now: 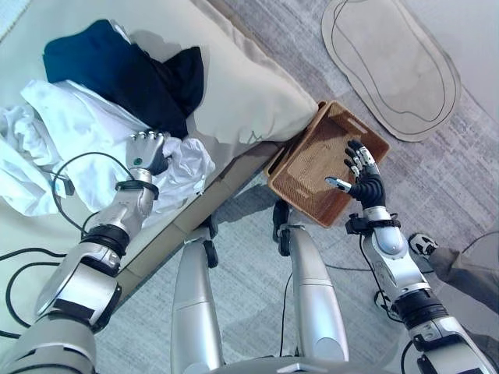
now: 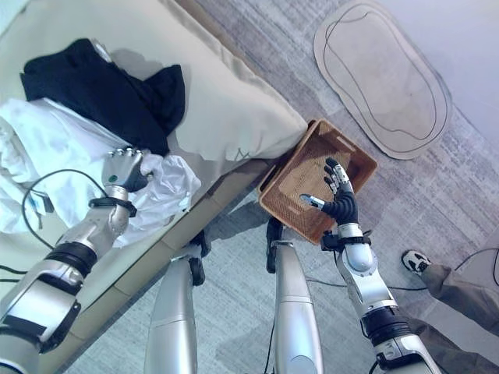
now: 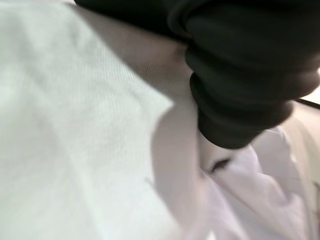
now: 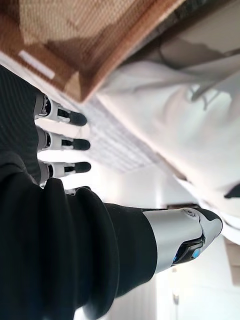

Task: Pick up clothes into the bucket

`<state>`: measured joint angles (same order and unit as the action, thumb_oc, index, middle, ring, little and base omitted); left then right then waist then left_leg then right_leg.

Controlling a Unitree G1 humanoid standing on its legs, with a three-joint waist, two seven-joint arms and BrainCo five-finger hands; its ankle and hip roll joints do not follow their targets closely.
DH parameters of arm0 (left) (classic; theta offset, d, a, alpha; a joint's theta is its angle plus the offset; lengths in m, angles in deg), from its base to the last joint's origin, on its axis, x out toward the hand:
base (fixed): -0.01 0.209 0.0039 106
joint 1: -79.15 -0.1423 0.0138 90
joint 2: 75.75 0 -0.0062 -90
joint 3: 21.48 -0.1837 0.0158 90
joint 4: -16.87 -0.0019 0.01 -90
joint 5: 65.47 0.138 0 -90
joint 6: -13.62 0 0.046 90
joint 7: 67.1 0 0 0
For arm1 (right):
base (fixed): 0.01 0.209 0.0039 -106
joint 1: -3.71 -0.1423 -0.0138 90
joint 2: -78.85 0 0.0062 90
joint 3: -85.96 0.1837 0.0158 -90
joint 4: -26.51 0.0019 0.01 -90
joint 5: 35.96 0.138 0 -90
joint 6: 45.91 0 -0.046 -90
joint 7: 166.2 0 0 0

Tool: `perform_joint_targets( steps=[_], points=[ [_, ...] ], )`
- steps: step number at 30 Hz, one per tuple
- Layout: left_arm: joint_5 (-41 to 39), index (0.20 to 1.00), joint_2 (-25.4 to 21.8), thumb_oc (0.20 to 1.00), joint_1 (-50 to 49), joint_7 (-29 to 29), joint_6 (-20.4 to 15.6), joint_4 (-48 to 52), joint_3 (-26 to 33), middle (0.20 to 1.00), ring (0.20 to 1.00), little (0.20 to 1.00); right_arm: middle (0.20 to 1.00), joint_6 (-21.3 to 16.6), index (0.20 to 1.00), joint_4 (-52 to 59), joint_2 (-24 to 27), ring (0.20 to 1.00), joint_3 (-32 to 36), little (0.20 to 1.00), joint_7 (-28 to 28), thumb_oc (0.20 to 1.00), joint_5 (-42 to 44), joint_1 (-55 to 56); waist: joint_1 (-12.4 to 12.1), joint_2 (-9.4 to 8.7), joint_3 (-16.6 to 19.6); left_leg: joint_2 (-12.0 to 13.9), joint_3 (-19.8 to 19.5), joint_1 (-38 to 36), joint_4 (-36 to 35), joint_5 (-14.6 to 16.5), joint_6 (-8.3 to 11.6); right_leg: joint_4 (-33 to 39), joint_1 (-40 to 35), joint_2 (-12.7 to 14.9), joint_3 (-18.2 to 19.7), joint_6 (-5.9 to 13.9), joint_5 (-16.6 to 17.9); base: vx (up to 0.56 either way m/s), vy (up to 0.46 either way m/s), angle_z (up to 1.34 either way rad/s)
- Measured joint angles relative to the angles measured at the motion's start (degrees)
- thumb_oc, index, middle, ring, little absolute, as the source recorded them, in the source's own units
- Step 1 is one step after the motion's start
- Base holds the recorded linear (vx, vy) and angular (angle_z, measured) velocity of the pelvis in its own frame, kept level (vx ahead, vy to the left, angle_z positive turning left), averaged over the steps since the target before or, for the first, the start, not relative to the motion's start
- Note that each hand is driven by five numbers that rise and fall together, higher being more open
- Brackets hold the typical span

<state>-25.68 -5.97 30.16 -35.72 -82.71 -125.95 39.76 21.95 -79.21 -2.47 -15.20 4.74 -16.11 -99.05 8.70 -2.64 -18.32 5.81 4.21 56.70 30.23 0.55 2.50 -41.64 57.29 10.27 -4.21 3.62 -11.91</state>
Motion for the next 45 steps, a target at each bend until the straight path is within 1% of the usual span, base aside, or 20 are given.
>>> perform_joint_targets(
  steps=[2,10,14,15,18,21,22,23,25,26,27,28,30,32,34,36,38,39,41,45],
  points=[
    [0.0,0.200,1.8,0.200,-2.2,-0.6,0.1,-1.2,0.2,0.200,0.200,0.200,1.000,0.0,1.000,-0.1,-0.8,1.000,0.0,1.000,0.1,1.000,0.0,0.3,0.1,-0.05,1.8,0.0,0.1,-0.4,-0.6,0.0,-0.04,0.4,-0.3,0.0,-0.1,0.11,0.1,0.00,0.000,0.00],
    [0.0,0.200,3.9,0.200,-6.7,-1.7,0.3,-2.5,-0.3,0.200,0.200,0.200,1.000,0.0,1.000,-0.4,-1.3,1.000,0.0,1.000,0.5,1.000,-0.1,0.8,0.0,-0.06,1.9,-0.2,0.3,-3.2,-2.4,-0.4,-0.49,1.8,-3.0,0.1,-0.2,0.25,0.3,-0.01,0.001,0.00],
    [0.0,0.200,4.8,0.200,-9.8,-1.7,-0.4,-2.3,0.3,0.200,0.200,0.200,1.000,0.0,1.000,-0.6,-1.7,1.000,-0.1,1.000,0.6,1.000,-0.1,1.6,-0.4,-0.09,2.2,-0.7,0.5,-7.9,-6.4,-0.8,-0.96,4.6,-7.3,0.4,-0.6,0.52,0.7,0.01,0.007,0.04],
    [0.0,0.200,5.3,0.200,-10.9,-1.6,-0.6,-1.8,0.4,0.200,0.200,0.200,1.000,0.0,1.000,-0.7,-1.7,1.000,-0.1,1.000,0.5,1.000,-0.2,2.2,-0.3,-0.05,2.3,-1.1,0.5,-10.3,-8.4,-2.0,-0.98,6.0,-9.3,0.5,-0.9,0.66,1.0,0.04,0.001,0.09],
    [0.0,0.200,6.6,0.200,-13.6,-1.6,-0.8,-0.5,0.6,0.200,0.200,0.200,1.000,0.0,1.000,-0.9,-1.8,1.000,-0.2,1.000,0.5,1.000,-0.2,3.4,-0.6,0.01,2.9,-1.8,0.5,-15.0,-12.6,-3.5,-0.86,8.7,-13.6,0.8,-1.5,1.05,1.5,0.06,-0.009,0.09],
    [-0.1,0.200,6.2,0.200,-18.6,-2.2,-2.2,7.6,2.1,0.200,0.200,0.200,1.000,0.1,1.000,-0.9,-1.9,1.000,-0.3,1.000,0.4,1.000,-0.8,4.5,-2.6,0.13,3.1,-2.2,0.4,-22.7,-18.9,-5.3,-0.92,13.5,-21.2,0.9,-2.9,1.44,2.0,0.07,-0.022,0.11],
    [-0.1,0.200,6.0,0.200,-19.7,-2.3,-2.6,9.6,2.9,0.200,0.200,0.200,1.000,0.1,1.000,-1.0,-1.9,1.000,-0.3,1.000,0.4,1.000,-1.3,4.6,-3.2,0.19,3.2,-2.3,0.3,-24.1,-19.7,-5.6,-1.06,14.2,-22.6,0.9,-3.2,1.47,2.0,0.06,-0.019,0.12],
    [-0.2,0.200,5.4,0.200,-22.1,-2.4,-3.5,14.4,4.5,0.200,0.200,0.200,1.000,0.1,1.000,-1.0,-2.0,1.000,-0.2,1.000,0.5,1.000,-1.9,4.5,-4.2,0.42,3.5,-2.5,0.2,-26.2,-21.1,-5.7,-1.05,15.5,-24.9,1.0,-3.8,1.49,2.0,0.08,-0.022,0.10],
    [-0.6,0.200,4.8,0.200,-25.2,-2.9,-4.8,20.3,7.4,0.200,0.200,0.200,1.000,0.1,1.000,-1.2,-1.9,1.000,-0.2,1.000,0.2,1.000,-3.5,4.8,-4.9,0.70,3.8,-2.6,0.0,-28.8,-23.2,-6.5,-1.16,17.1,-27.6,0.9,-4.3,1.85,2.2,0.07,-0.020,0.11],
    [-0.6,0.200,2.9,0.200,-28.0,-3.6,-5.9,25.9,9.1,0.200,0.200,0.200,1.000,0.4,1.000,-1.4,-1.7,1.000,-0.4,1.000,0.0,1.000,-6.2,4.5,-6.0,1.07,4.0,-2.7,-0.5,-31.4,-24.8,-6.8,-1.31,18.8,-30.7,0.9,-5.2,1.92,2.3,0.06,-0.020,0.14],
    [-0.6,0.200,2.2,0.200,-29.4,-3.7,-6.6,28.5,10.5,0.200,0.200,0.200,1.000,0.5,1.000,-1.3,-1.5,1.000,-0.5,1.000,-0.1,1.000,-7.4,4.7,-5.7,1.23,4.5,-2.8,-0.7,-32.1,-25.3,-6.9,-1.31,19.5,-31.6,0.9,-5.4,2.08,2.4,0.06,-0.027,0.20],
    [-0.6,0.200,1.7,0.200,-30.4,-4.0,-7.1,30.4,11.8,0.200,0.200,0.200,1.000,0.6,1.000,-1.5,-1.3,1.000,-0.6,1.000,0.0,1.000,-8.9,4.3,-6.2,1.55,4.7,-2.9,-1.1,-32.7,-25.7,-6.9,-1.33,20.1,-32.6,1.0,-5.9,2.11,2.4,0.06,-0.033,0.12],
    [-0.9,0.200,-0.4,0.200,-34.6,-5.7,-8.9,40.7,16.5,0.200,0.200,0.200,1.000,1.4,1.000,-3.2,0.6,1.000,-2.3,1.000,0.0,1.000,-15.3,3.1,-6.5,1.69,5.0,-3.0,-1.1,-35.5,-27.2,-7.1,-1.28,22.5,-36.0,0.8,-6.4,2.75,2.8,0.05,-0.035,0.09],
    [-2.2,0.200,-0.8,0.200,-35.3,-6.6,-10.7,44.6,17.7,0.200,0.200,0.200,1.000,2.3,1.000,-4.3,1.7,1.000,-4.0,1.000,0.3,1.000,-19.3,2.0,-7.0,1.92,5.5,-3.1,-1.3,-36.8,-27.5,-7.1,-1.28,24.0,-38.0,0.9,-6.9,3.12,3.0,0.04,-0.024,0.07],
    [-3.6,0.200,-0.8,0.200,-36.8,-9.8,-11.4,51.5,20.4,0.200,0.200,0.200,1.000,3.1,1.000,-4.6,1.9,1.000,-5.7,1.000,1.0,1.000,-23.2,0.3,-8.1,1.96,5.8,-3.1,-1.1,-38.5,-28.6,-7.1,-1.27,26.1,-39.9,0.7,-7.2,3.61,3.3,0.05,-0.018,-0.03],
    [-7.3,0.200,-0.7,0.200,-37.6,-12.1,-13.5,57.8,21.3,0.200,0.200,0.200,1.000,3.7,1.000,-4.7,1.8,1.000,-6.8,1.000,1.5,1.000,-24.5,-0.6,-8.3,2.14,6.2,-3.1,-1.0,-40.1,-29.0,-7.1,-1.27,28.1,-42.4,0.4,-7.3,3.94,4.3,0.07,-0.015,-0.02],
    [-12.0,0.200,-0.4,0.200,-37.9,-14.5,-15.0,60.8,21.4,0.200,0.200,0.200,1.000,4.0,1.000,-4.6,1.9,1.000,-7.6,1.000,2.3,1.000,-25.0,-1.3,-8.3,2.34,7.1,-3.3,-1.0,-41.0,-29.2,-7.1,-1.26,29.8,-44.1,0.4,-7.4,4.17,4.9,0.07,-0.028,0.01],
    [-16.1,0.200,0.1,0.200,-37.9,-16.2,-15.8,62.0,21.3,0.200,0.200,0.200,1.000,4.1,1.000,-4.5,1.9,1.000,-8.2,1.000,2.8,1.000,-25.5,-1.9,-8.2,2.45,7.7,-3.3,-1.0,-41.6,-29.5,-7.1,-1.26,30.8,-45.1,0.3,-7.5,4.32,5.3,0.08,-0.034,-0.01],
    [-23.6,0.200,0.4,0.200,-37.7,-18.9,-16.5,64.0,20.9,0.200,0.200,0.200,1.000,4.3,1.000,-4.4,2.3,1.000,-10.2,1.000,3.8,1.000,-26.1,-3.5,-8.3,2.51,7.9,-3.3,-1.0,-43.4,-30.3,-7.1,-1.25,32.8,-47.4,0.1,-7.7,4.38,5.9,0.08,-0.026,0.00],
    [-33.0,0.200,0.5,0.200,-36.5,-23.0,-17.0,65.5,18.2,0.200,0.200,0.200,1.000,4.4,1.000,-2.2,4.2,1.000,-14.3,1.000,6.2,1.000,-28.3,-4.9,-8.1,2.74,9.0,-3.4,-0.9,-45.2,-31.1,-7.1,-1.24,35.8,-50.2,-0.2,-8.0,4.60,7.2,0.07,-0.022,-0.01]
  ],
)
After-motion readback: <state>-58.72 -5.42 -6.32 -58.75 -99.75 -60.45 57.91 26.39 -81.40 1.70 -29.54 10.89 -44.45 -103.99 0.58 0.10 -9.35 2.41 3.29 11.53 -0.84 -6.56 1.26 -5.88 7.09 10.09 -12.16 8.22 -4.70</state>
